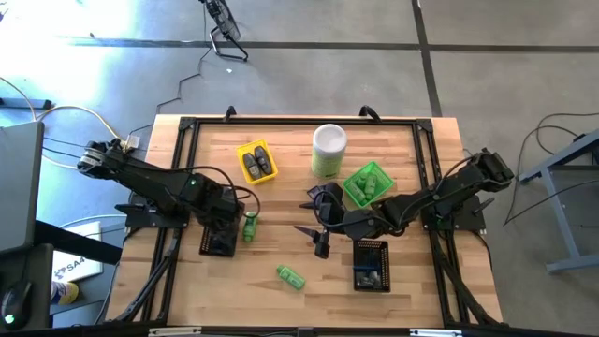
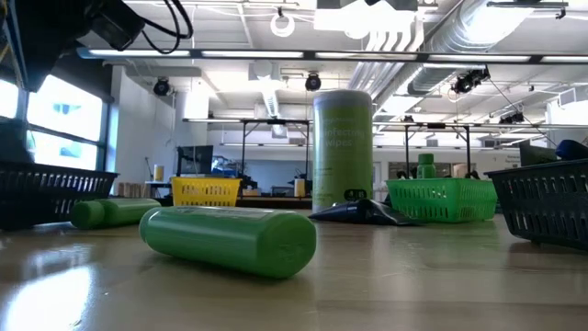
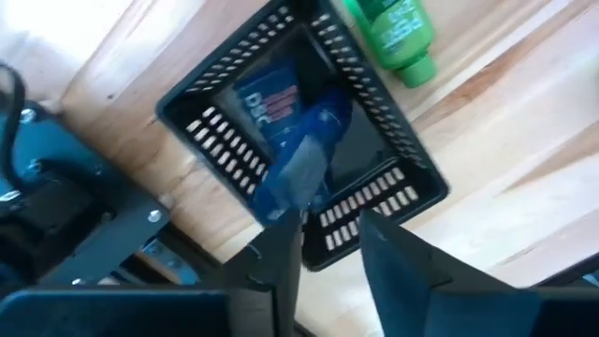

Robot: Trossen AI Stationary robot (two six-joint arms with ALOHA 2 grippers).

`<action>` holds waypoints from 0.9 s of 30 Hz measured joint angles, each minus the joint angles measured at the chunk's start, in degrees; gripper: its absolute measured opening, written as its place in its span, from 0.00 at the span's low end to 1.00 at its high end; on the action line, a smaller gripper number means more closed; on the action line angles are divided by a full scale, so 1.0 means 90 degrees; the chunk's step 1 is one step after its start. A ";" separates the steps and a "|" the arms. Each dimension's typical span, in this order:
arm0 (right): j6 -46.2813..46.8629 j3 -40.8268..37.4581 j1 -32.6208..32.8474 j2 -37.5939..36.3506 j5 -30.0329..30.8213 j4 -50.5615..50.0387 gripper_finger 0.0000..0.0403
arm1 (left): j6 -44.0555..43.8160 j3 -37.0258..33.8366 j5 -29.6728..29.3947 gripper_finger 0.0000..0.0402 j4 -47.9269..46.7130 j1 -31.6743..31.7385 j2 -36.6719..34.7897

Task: Pick & Place Travel size toiletries
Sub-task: Put the shave cream into the left black bin, then put the shampoo bottle bottle into the green bin

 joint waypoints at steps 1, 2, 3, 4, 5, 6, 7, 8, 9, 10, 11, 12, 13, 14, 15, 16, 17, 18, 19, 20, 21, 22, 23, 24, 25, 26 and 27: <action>0.0000 0.0000 0.0000 0.0000 0.0000 0.0000 0.64 | 0.0000 0.0000 -0.0007 0.28 -0.0092 0.0000 0.0000; 0.0000 0.0000 -0.0002 0.0000 0.0000 0.0000 0.64 | 0.0000 0.0000 -0.0008 0.29 -0.0198 0.0000 0.0000; 0.0000 0.0000 0.0000 0.0000 0.0000 0.0000 0.64 | 0.0000 0.0000 -0.0008 0.30 -0.0304 0.0000 -0.0001; 0.0000 0.0000 0.0000 0.0000 0.0000 0.0000 0.64 | 0.0000 0.0000 -0.0008 0.30 -0.0401 0.0000 -0.0002; 0.0000 0.0000 0.0000 0.0000 0.0000 0.0000 0.64 | 0.0000 0.0000 -0.0008 0.30 -0.0482 0.0000 -0.0002; 0.0000 0.0000 -0.0002 0.0000 0.0000 0.0000 0.64 | 0.0000 0.0000 -0.0008 0.30 -0.0525 0.0000 -0.0002; 0.0000 0.0000 -0.0001 0.0000 0.0000 0.0000 0.64 | 0.0001 0.0000 -0.0010 0.30 -0.0533 0.0000 -0.0002; 0.0000 0.0000 0.0000 0.0000 0.0000 0.0000 0.64 | 0.0009 0.0000 -0.0011 0.30 -0.0521 0.0000 -0.0003; 0.0000 0.0000 -0.0002 0.0000 0.0000 0.0000 0.64 | 0.0042 0.0000 -0.0011 0.30 -0.0506 0.0000 -0.0011; 0.0000 0.0000 -0.0002 0.0000 0.0000 0.0000 0.64 | 0.0062 0.0000 -0.0011 0.30 -0.0500 0.0000 -0.0020; 0.0000 0.0000 -0.0002 0.0000 0.0000 0.0000 0.64 | 0.0117 0.0000 -0.0011 0.30 -0.0503 0.0000 -0.0027; 0.0000 0.0000 0.0000 0.0000 0.0000 0.0000 0.64 | 0.0163 0.0000 -0.0013 0.30 -0.0490 0.0000 -0.0027; 0.0000 0.0000 -0.0001 0.0000 0.0000 0.0001 0.64 | 0.0196 0.0000 -0.0016 0.30 -0.0456 0.0000 -0.0027; 0.0000 0.0000 -0.0001 0.0000 -0.0002 0.0000 0.64 | 0.0229 0.0000 -0.0022 0.29 -0.0428 0.0000 -0.0027; 0.0000 0.0000 0.0000 0.0000 -0.0001 0.0002 0.64 | 0.0288 0.0000 -0.0034 0.28 -0.0414 0.0000 -0.0027; 0.0000 0.0000 0.0000 0.0000 -0.0002 0.0002 0.64 | 0.0375 0.0000 -0.0047 0.27 -0.0374 0.0000 -0.0027; 0.0000 0.0000 0.0000 0.0000 -0.0002 0.0002 0.64 | 0.0472 0.0000 -0.0058 0.25 -0.0271 0.0000 -0.0027; 0.0000 0.0000 0.0000 0.0000 -0.0002 0.0002 0.64 | 0.0561 0.0000 -0.0063 0.24 -0.0132 0.0000 -0.0027; 0.0000 0.0000 0.0000 0.0000 -0.0002 0.0002 0.64 | 0.0663 0.0000 -0.0073 0.21 -0.0010 0.0000 -0.0027; 0.0000 0.0000 0.0000 0.0000 -0.0002 0.0002 0.64 | 0.0760 0.0000 -0.0082 0.19 0.0106 0.0000 -0.0027; 0.0000 0.0000 0.0000 0.0000 -0.0002 0.0002 0.64 | 0.0863 0.0000 -0.0087 0.16 0.0261 0.0000 -0.0027; 0.0001 0.0000 0.0000 0.0000 -0.0002 0.0002 0.64 | 0.0961 0.0000 -0.0093 0.13 0.0422 0.0000 -0.0027; 0.0015 0.0000 0.0000 0.0000 -0.0002 0.0002 0.64 | 0.1047 0.0000 -0.0104 0.11 0.0560 0.0000 -0.0027; 0.0051 0.0000 0.0000 0.0000 -0.0005 0.0002 0.64 | 0.1113 0.0000 -0.0127 0.08 0.0670 0.0000 -0.0027; 0.0110 0.0000 0.0000 0.0000 -0.0005 0.0002 0.64 | 0.1177 0.0000 -0.0178 0.05 0.0773 0.0000 -0.0027; 0.0149 0.0000 0.0000 0.0000 -0.0014 0.0002 0.64 | 0.1205 0.0000 -0.0236 0.03 0.0874 0.0000 -0.0027; 0.0171 0.0000 0.0000 0.0001 -0.0042 0.0002 0.64 | 0.1219 0.0000 -0.0289 0.01 0.0937 0.0000 -0.0027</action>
